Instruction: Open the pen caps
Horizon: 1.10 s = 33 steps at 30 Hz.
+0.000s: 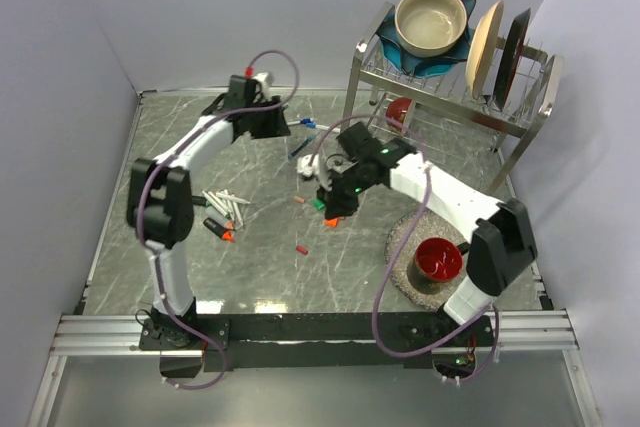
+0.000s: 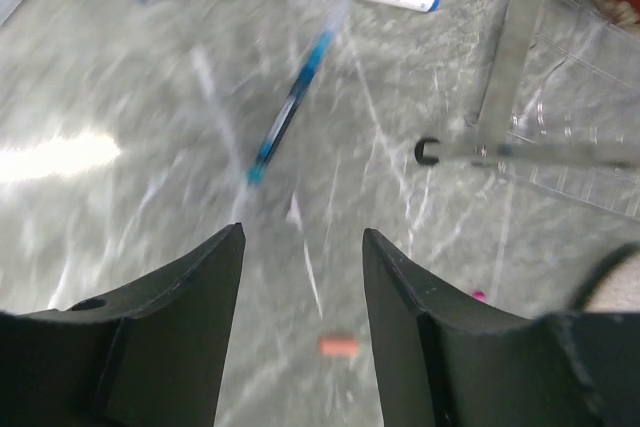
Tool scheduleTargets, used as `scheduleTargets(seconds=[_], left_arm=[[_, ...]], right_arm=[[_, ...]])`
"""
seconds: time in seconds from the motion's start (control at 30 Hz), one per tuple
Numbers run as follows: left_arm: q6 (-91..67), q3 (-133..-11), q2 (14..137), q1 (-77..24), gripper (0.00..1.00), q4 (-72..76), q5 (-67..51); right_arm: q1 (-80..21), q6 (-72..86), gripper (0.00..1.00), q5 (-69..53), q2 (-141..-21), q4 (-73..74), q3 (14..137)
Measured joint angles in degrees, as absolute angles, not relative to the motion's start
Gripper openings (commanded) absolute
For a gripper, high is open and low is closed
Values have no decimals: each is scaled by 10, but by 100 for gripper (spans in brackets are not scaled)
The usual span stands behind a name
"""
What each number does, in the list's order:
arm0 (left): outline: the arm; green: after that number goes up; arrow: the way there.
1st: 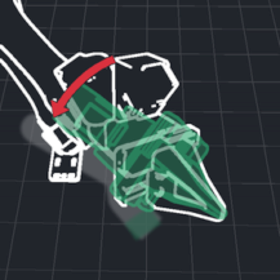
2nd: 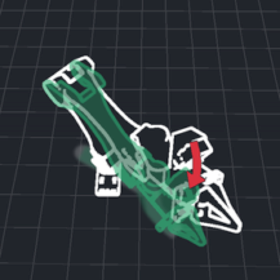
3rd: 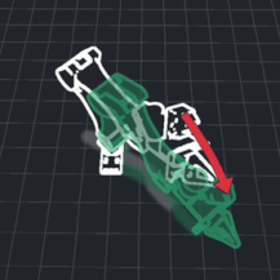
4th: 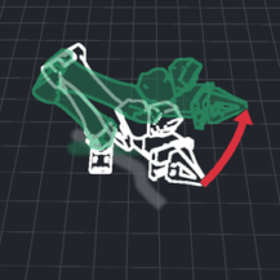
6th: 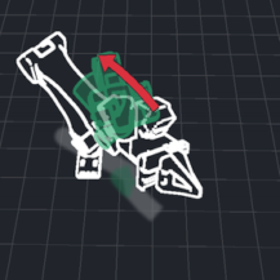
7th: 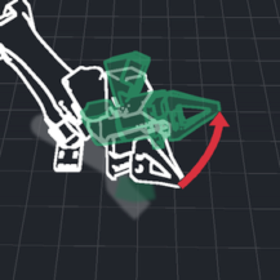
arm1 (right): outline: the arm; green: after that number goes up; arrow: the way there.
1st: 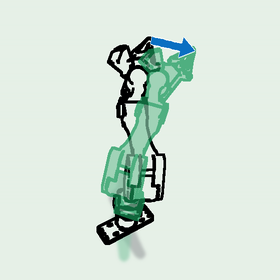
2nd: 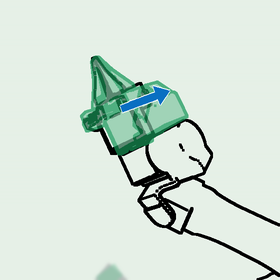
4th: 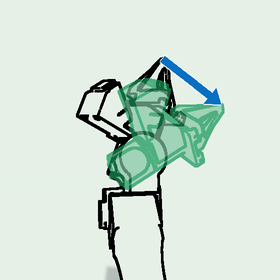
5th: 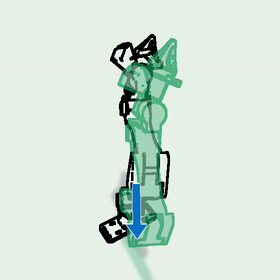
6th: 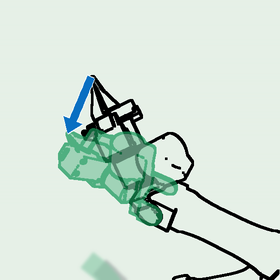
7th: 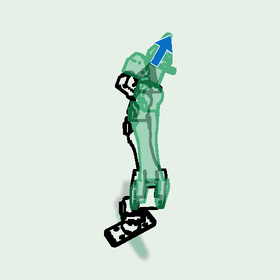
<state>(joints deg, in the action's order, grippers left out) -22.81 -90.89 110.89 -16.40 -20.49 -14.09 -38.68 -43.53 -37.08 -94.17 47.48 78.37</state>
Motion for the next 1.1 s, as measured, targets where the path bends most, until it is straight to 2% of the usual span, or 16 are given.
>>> scheduleTargets(seconds=[0.1, 0.27, 0.37, 0.4, 0.43, 0.77, 0.97, 1.1], left_arm=[[-193, -1003, 1189, -194, 57, -235, -126], [-151, -1079, 1276, -225, 54, -274, -95], [-135, -1115, 1314, -235, 51, -297, -70], [-130, -1127, 1325, -237, 45, -304, -59], [-127, -1137, 1333, -239, 45, -309, -49], [-113, -1174, 1373, -250, 37, -327, 25], [-111, -1183, 1388, -252, 27, -337, 35], [-107, -1183, 1388, -253, 17, -337, 41]], right_arm=[[-350, -452, 33, -388, -914, 484, 784], [-339, -466, 34, -403, -911, 496, 783], [-338, -471, 33, -407, -911, 499, 783], [-338, -472, 34, -407, -911, 500, 783], [-338, -474, 34, -407, -911, 502, 783], [-334, -477, 34, -416, -911, 507, 783], [-333, -477, 34, -418, -913, 510, 783], [-333, -477, 34, -420, -914, 512, 783]])
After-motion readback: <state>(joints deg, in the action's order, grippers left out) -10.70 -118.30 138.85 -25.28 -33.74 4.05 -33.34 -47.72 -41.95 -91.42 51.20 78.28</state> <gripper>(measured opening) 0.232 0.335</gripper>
